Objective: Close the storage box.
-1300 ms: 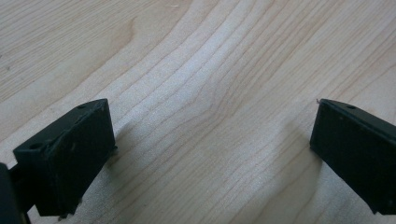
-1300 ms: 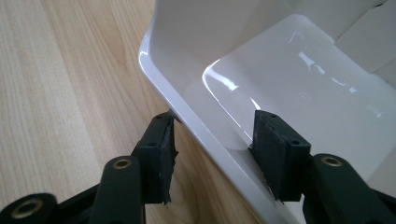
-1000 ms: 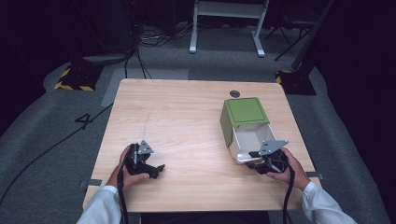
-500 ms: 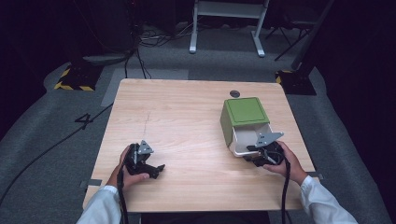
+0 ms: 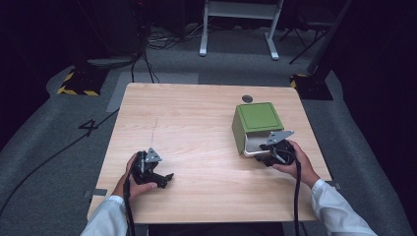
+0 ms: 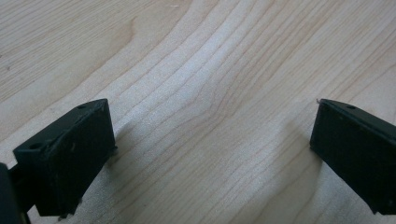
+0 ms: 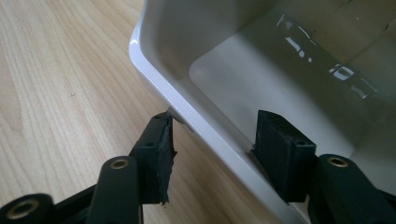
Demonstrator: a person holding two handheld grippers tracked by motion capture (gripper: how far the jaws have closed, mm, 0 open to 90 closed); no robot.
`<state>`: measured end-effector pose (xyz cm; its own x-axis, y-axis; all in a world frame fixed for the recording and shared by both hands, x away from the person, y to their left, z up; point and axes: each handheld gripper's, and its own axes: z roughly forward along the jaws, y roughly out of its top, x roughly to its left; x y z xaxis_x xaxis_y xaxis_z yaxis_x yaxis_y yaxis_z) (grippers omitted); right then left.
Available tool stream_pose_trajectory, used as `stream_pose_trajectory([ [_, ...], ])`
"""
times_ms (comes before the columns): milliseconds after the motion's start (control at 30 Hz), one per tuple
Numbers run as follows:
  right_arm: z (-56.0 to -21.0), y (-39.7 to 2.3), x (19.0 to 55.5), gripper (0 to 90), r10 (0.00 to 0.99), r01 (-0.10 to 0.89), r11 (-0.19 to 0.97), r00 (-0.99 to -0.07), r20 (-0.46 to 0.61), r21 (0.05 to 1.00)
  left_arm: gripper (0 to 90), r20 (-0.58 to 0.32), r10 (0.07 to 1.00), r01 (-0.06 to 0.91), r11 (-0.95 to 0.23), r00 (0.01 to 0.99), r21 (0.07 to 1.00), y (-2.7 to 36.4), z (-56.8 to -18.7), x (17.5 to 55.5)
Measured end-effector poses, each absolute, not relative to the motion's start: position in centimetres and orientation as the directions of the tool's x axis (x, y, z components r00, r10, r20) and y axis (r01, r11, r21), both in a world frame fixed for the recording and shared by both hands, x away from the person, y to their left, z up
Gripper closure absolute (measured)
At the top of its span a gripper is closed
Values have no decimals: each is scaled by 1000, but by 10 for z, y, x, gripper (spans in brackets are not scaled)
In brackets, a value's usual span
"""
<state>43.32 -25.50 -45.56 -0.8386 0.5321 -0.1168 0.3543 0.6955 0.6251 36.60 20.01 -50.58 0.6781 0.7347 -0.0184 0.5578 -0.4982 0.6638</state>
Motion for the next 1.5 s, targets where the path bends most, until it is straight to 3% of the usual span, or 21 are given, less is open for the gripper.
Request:
stream_pose_trajectory([
  [1500,-457,-249,472,446,627,436,648,-771,-113,625,1,-19,735,558,-498,678,664,200,-506,366],
])
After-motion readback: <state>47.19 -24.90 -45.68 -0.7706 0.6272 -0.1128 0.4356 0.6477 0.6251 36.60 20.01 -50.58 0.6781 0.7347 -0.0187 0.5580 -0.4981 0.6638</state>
